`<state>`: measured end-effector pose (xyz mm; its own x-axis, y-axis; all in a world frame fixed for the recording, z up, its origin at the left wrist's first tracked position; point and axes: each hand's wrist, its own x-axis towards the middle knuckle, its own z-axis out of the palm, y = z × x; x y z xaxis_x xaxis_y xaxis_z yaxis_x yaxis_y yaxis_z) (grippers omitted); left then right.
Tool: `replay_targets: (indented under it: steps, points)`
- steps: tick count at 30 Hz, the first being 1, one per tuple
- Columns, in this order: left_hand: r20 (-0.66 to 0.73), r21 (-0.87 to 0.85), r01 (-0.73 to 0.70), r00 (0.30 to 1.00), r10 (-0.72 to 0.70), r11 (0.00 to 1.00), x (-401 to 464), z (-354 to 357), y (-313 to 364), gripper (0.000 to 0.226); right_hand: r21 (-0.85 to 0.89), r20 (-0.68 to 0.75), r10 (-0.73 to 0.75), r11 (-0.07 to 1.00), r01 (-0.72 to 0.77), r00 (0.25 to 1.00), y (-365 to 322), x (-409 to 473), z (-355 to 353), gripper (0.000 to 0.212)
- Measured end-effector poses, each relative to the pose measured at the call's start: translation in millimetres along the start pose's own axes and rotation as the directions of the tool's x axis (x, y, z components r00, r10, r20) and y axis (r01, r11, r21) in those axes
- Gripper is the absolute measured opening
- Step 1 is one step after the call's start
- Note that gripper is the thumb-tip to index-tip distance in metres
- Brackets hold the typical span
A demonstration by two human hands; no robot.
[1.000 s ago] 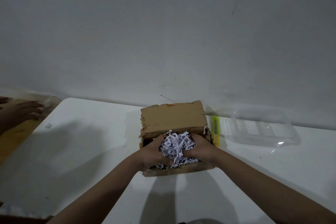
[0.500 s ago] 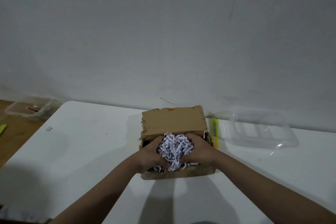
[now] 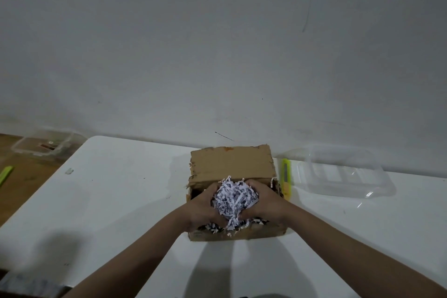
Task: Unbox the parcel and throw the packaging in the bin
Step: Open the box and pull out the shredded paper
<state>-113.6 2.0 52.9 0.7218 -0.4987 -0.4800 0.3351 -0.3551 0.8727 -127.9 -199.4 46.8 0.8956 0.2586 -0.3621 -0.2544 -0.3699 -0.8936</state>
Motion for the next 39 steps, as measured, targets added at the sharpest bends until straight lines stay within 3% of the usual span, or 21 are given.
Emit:
replay_targets:
  steps: [15,23,27,32,39]
  points:
    - [-0.059,0.035,0.045,0.997,-0.042,0.998,3.3,0.5,2.1,0.092,-0.05,-0.019,-0.015,0.999,0.015,1.0,-4.3,-1.5,-0.5,0.07]
    - [-0.069,0.056,-0.066,0.995,0.069,0.996,-4.0,-10.4,21.1,0.088,-0.025,-0.075,-0.059,0.998,0.057,0.995,-16.7,-3.5,-7.9,0.073]
    - [-0.054,0.106,-0.119,0.991,0.125,0.987,-9.5,-16.9,43.2,0.083,-0.036,-0.102,-0.107,0.994,0.103,0.989,-31.8,-3.8,-14.6,0.084]
    - [-0.046,0.182,-0.189,0.979,0.2,0.965,-13.1,-23.3,70.4,0.084,-0.011,-0.123,-0.175,0.984,0.175,0.977,-57.6,-11.8,-26.3,0.061]
    - [0.009,0.259,-0.229,0.972,0.235,0.938,-11.4,-16.3,102.5,0.083,0.002,-0.205,-0.19,0.981,0.195,0.96,-75.6,-37.3,-45.6,0.061]
